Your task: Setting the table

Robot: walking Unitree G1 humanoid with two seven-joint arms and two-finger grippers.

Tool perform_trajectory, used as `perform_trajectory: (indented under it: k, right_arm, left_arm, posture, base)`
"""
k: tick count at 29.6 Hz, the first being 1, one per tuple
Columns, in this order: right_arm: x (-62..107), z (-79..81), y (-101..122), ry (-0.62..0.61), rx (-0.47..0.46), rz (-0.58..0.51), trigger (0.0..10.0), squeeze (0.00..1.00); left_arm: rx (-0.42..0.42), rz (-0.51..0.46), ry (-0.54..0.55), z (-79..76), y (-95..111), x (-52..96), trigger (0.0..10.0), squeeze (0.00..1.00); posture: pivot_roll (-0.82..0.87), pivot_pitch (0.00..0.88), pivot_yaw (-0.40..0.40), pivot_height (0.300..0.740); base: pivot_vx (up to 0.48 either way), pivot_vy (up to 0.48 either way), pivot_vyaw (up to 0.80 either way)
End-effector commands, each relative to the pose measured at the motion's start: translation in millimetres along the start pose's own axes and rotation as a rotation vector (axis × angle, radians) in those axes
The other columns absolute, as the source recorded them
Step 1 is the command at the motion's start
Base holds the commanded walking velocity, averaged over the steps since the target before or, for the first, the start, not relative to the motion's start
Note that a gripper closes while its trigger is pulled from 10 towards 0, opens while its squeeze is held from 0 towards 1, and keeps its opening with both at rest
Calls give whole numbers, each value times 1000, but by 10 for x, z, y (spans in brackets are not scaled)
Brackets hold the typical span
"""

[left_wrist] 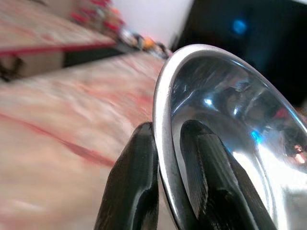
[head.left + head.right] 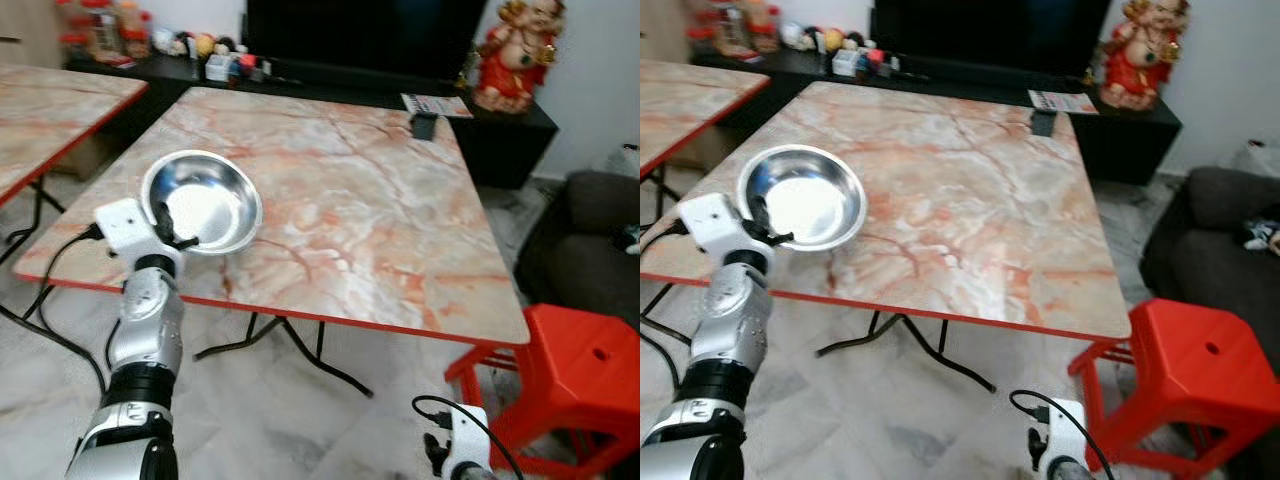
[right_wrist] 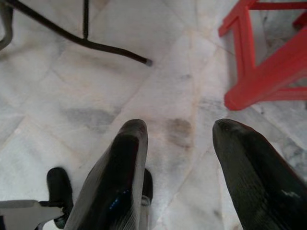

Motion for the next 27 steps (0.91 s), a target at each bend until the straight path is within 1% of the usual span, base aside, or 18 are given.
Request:
perform_trajectory:
  k: [1,2,3,6,7,8,10,14,17,19,20,23,27]
  right_arm:
    - [3,-31,11,-15,-16,-11,10000,0]
    - [5,-38,2,-21,-23,-10,10000,0]
    - [6,-39,-1,-23,-24,-9,10000,0]
    - [6,-30,-6,-24,-26,-9,10000,0]
    - [6,-30,-6,-24,-26,-9,10000,0]
    - [8,-28,-10,-29,-37,-12,10000,0]
    - [11,-25,-22,-33,-47,-13,10000,0]
    - [17,-27,-44,-37,-55,-10,10000,0]
    - [29,-55,-88,-47,-67,-2,10000,0]
    - [33,-68,-100,-50,-69,0,10000,0]
    - [35,-76,-106,-51,-69,1,10000,0]
    - [36,-88,-104,-52,-66,1,10000,0]
    - [34,-106,-86,-54,-62,-3,10000,0]
  left_arm:
    - [52,48,-74,-204,-53,-54,10000,0]
    - [97,145,-132,-325,-228,-66,10000,0]
    - [112,192,-148,-374,-312,-64,10000,0]
    - [164,254,-209,-502,-422,-43,10000,0]
    - [164,254,-209,-502,-422,-43,10000,0]
    - [179,295,-209,-549,-489,-40,10000,0]
    - [183,315,-185,-551,-527,-49,10000,0]
    - [151,331,-174,-551,-556,-71,10000,0]
    - [225,352,-124,-570,-578,-103,10000,0]
    - [250,357,-98,-568,-589,-111,10000,0]
    - [291,358,-77,-579,-595,-116,10000,0]
    - [299,367,-27,-567,-619,-118,10000,0]
    - [324,387,-10,-599,-663,-104,10000,0]
  posture:
    - [10,0,-53,740]
    - [3,0,-44,740]
    - [-1,0,-41,740]
    - [-23,0,-19,740]
    - [-23,0,-19,740]
    - [-34,0,0,740]
    - [-42,0,13,740]
    - [-42,0,14,740]
    - [-41,0,4,740]
    - [-42,0,1,740]
    - [-43,0,-5,740]
    - [-45,0,-15,740]
    - [-47,0,-21,740]
  base:
    - [0,0,0]
    - [0,0,0]
    - [0,0,0]
    - [0,0,0]
    - [0,0,0]
    - [0,0,0]
    - [0,0,0]
    - [0,0,0]
    - [0,0,0]
    - [0,0,0]
    - [0,0,0]
    - [0,0,0]
    - [0,0,0]
Point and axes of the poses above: a point about 5 cm out from each wrist's last joint towards the gripper, its own x axis pointing back from the gripper into the wrist, its own y axis along the axis of the wrist's last joint, z = x × y, the point moved 4 cm from there along -x, pointing out of the wrist towards the gripper, and after that the axes turned 6 degrees about x, right-handed, at the moved point
